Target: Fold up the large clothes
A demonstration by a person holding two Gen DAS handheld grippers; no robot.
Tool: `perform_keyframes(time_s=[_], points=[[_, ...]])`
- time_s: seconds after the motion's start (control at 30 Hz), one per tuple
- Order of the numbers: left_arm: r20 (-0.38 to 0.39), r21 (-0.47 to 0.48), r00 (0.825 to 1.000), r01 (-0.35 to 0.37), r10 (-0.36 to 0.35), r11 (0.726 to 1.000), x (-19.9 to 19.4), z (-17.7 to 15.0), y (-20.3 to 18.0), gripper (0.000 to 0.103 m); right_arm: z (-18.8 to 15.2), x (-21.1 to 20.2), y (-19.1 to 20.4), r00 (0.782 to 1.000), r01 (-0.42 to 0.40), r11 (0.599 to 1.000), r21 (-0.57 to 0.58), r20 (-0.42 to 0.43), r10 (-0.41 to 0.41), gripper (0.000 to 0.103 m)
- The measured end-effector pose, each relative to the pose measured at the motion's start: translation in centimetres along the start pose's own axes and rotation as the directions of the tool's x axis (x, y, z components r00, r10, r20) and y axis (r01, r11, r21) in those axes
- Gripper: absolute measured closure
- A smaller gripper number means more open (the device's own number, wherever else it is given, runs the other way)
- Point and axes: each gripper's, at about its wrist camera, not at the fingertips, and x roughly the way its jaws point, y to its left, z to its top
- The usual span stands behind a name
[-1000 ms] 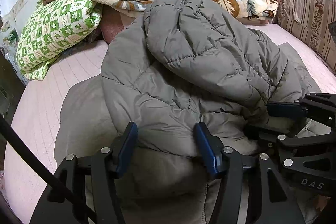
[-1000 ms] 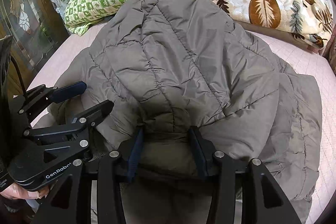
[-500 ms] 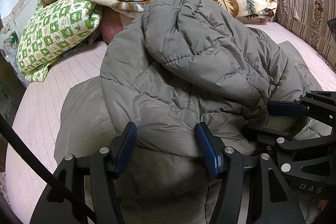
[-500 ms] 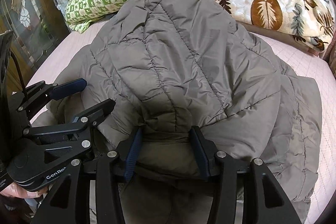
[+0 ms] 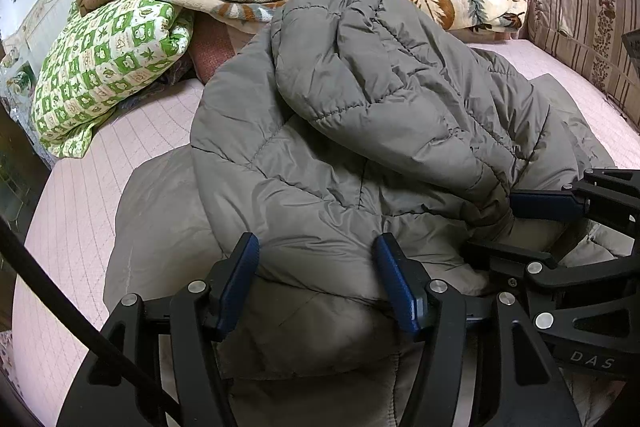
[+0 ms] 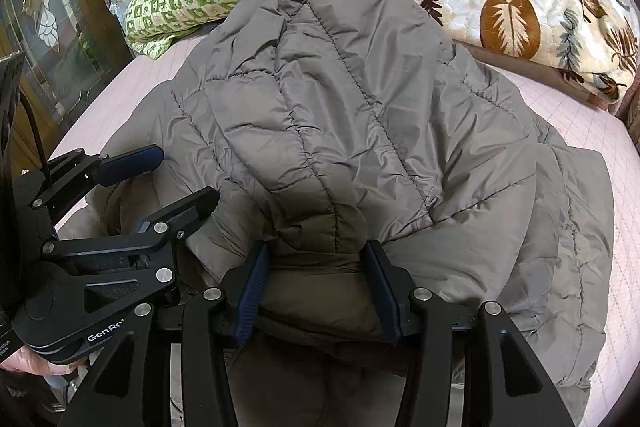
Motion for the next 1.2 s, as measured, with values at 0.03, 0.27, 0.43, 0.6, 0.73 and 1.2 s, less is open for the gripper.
perform_keyframes(time_s=[0.03,0.27,0.43,0.6,0.73,1.2], points=[[0.0,0.0,1.0,-0.001,0.001,1.0,0.0,0.0,0.0,0.042,0.0,0.0,0.0,1.0,0.0,1.0,-0.001,-0.001,0.0,0.049],[0.0,0.003,1.0,-0.005,0.005,1.0,0.1,0.0,0.0,0.041,0.1,0.0,0.0,1.0,-0.003,1.0,-0.008,-0.006,0.002,0.049],[0.007,-0.005,1.0,0.01,-0.01,1.0,-0.1,0.2,0.1,0.039,0.3,-0.2,0.0,1.0,-0.008,1.0,-0.011,-0.008,0.008,0.049],[0.013,-0.018,1.0,0.025,-0.025,1.0,-0.5,0.2,0.7,0.038,-0.1,-2.9,-0.4,1.0,-0.015,1.0,0.015,0.003,0.015,0.045],[0.018,-0.048,0.999,0.038,-0.038,0.998,-1.6,-0.3,1.4,0.036,-2.7,-6.8,-1.4,0.999,0.026,0.999,0.048,0.043,-0.028,0.032],[-0.03,-0.201,0.999,0.023,-0.03,0.979,-7.7,-7.3,4.3,0.034,-15.0,-14.8,-4.5,0.993,0.082,0.975,0.205,0.07,-0.098,0.032]])
